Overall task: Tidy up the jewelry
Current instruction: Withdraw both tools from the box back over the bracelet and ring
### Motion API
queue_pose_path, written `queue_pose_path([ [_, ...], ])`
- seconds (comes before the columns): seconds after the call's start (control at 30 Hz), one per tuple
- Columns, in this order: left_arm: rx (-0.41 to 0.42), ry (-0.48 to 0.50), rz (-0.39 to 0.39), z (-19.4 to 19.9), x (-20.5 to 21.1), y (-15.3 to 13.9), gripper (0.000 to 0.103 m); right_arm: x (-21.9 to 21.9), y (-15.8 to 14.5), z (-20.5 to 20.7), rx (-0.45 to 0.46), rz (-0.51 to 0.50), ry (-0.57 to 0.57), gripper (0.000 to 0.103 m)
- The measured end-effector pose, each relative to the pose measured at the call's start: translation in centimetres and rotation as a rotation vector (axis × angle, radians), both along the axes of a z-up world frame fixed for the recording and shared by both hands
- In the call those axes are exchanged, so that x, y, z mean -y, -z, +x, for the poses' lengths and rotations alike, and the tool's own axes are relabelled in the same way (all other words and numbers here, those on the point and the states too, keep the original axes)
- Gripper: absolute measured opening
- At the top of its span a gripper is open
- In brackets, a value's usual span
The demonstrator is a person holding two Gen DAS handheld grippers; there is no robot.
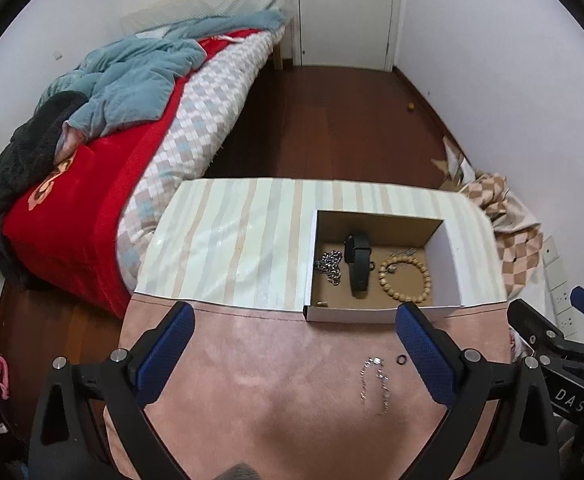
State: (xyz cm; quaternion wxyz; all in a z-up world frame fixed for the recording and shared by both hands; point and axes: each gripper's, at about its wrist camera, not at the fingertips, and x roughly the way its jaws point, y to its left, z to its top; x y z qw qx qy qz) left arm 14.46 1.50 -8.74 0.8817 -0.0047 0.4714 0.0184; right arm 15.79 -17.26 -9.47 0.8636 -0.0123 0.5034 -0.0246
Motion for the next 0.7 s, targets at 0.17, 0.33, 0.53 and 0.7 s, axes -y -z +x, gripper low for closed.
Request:
queue_pose_path([
  [0.17,0.046,0.012,-0.010,-2.3,0.3,-2.5,0.103,0.1,-3.3,-2.8,0.068,-0.007,0.001,0.102],
  [0.33,0.084,0.030,-0.014,-4.3,0.7,-4.7,0.103,-0.2,-6.7,-5.4,0.144,-0.015,0.004,0.102],
  [0.53,0.106,0.021,-0.023,-5.6,0.5,-5.9,0.103,0.0,-9.3,-7.7,0.194,0.018,0.007,0.102],
  [0.7,0.073,-0.035,0.027,-5.4,-0.1,-2.8,0.103,0.8,-7.0,-7.7,0.146,0.108,-0.003,0.102],
])
